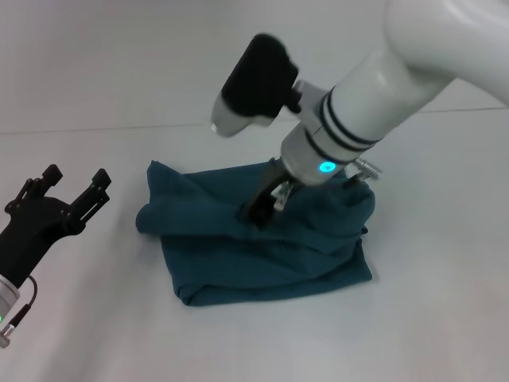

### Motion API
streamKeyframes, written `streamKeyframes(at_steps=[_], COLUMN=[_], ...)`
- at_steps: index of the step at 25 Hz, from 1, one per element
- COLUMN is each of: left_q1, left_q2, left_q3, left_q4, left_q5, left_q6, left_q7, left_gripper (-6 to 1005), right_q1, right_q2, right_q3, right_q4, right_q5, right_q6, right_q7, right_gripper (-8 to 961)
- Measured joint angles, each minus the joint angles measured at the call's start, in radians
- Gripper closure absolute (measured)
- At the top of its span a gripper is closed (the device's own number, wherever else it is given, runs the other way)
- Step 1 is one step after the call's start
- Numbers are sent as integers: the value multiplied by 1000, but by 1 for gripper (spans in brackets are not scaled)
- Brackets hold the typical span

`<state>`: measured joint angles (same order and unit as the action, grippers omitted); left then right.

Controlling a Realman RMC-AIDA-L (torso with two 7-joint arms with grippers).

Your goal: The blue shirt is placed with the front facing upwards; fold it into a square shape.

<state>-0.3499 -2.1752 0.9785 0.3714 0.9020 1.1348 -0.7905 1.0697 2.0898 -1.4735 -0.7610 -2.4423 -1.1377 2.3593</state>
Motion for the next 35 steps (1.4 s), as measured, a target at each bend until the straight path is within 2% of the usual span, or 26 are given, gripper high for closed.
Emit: streamKeyframes(at_steps=[8,18,22,26,32,35], left_q1=[-2,-4,-9,-17,-21,-22], left_q2=[0,0,0,1,3,3], left_q3=[3,5,5,5,5,3], left_q4=[-12,-22,-23,-23,-23,-23], left_q5=[0,23,23,25,26,26], left_q6=[1,0,-2,-3,-2,-1], left_q7=[-2,-2,2,4,5,5], left_gripper=[111,112,112,112,112,112], right_q1=[-102,-170,-170,-169,-183,-211], right_q2=[-3,-9,-23,-28,-30,-24], right_q3=[168,391,411,412,417,421], right_q4=[-124,-112,-26,19,7,-74], right_q5=[-129,-171,-172,-172,-170,-161], right_q6=[2,73,121,156,162,150], right_q7=[97,149,188,231,259,252], right_gripper=[937,932,930,928,925,923])
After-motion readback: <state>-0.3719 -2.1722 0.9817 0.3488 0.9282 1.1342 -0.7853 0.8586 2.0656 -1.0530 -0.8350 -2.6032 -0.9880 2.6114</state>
